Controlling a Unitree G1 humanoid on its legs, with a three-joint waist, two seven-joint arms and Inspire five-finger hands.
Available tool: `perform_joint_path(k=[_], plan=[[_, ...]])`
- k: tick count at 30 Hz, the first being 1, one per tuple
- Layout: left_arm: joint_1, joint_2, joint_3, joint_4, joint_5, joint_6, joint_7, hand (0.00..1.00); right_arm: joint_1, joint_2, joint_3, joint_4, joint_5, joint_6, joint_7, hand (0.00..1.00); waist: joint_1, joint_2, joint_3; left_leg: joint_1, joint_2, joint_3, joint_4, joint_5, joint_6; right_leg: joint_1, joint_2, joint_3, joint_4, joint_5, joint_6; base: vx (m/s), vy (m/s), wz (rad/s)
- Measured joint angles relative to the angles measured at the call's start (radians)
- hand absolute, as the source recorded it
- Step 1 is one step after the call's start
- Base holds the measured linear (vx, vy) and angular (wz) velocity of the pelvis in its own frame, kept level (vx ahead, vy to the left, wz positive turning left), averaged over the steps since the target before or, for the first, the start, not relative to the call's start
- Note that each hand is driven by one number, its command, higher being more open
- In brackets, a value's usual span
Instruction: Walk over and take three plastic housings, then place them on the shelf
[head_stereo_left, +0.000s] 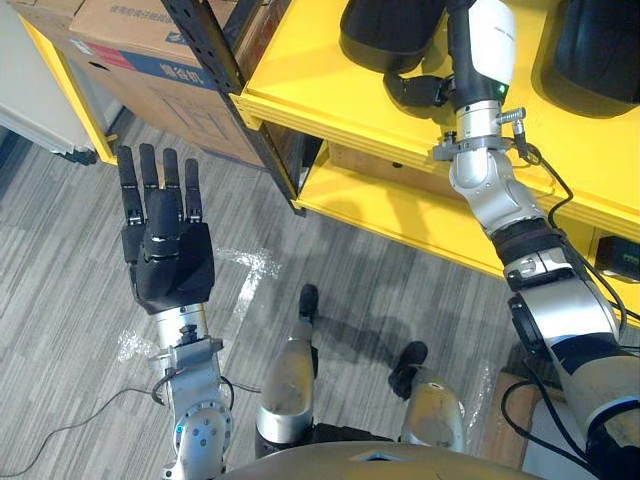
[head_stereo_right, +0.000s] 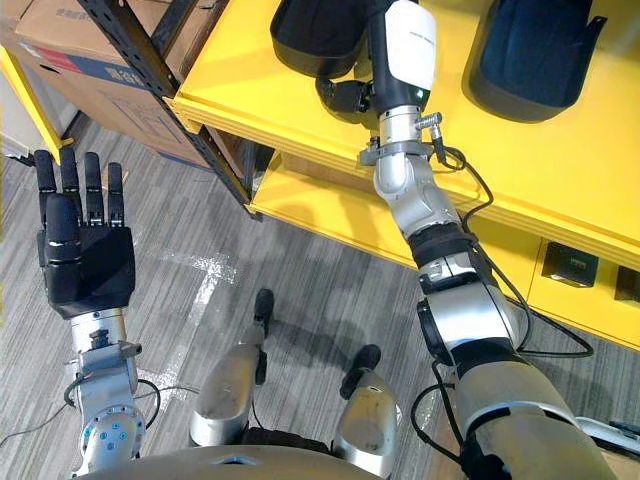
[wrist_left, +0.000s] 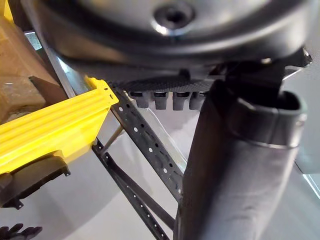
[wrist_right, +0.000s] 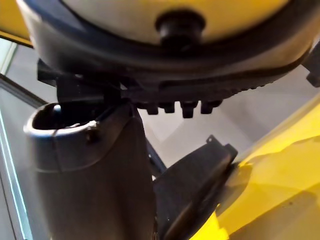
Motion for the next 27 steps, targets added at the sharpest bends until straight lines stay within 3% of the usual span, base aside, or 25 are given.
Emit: perform_joint_path(k=[22, 27], plan=[[-0.010, 0.001, -0.029, 0.000, -0.003, -0.004, -0.007, 1.00, -0.019, 0.000, 0.011, -0.004, -0.040, -0.002, -0.058, 1.00, -0.003, 0.007, 0.005, 0.002, -0.016, 0.015, 0.000, 0.008, 0.015, -0.031, -0.029, 0.022, 0.051, -0.023, 0.002, 0.01, -0.036, -0.01], [-0.008, 0.005, -0.051, 0.008, -0.003, -0.005, -0.014, 1.00, 0.095, 0.001, -0.023, -0.233, -0.041, -0.003, -0.056, 1.00, -0.016, 0.007, 0.005, 0.018, -0.016, 0.032, 0.001, 0.011, 0.018, -0.023, -0.027, 0.036, 0.046, -0.015, 0.013, 0.05, -0.043, -0.08]])
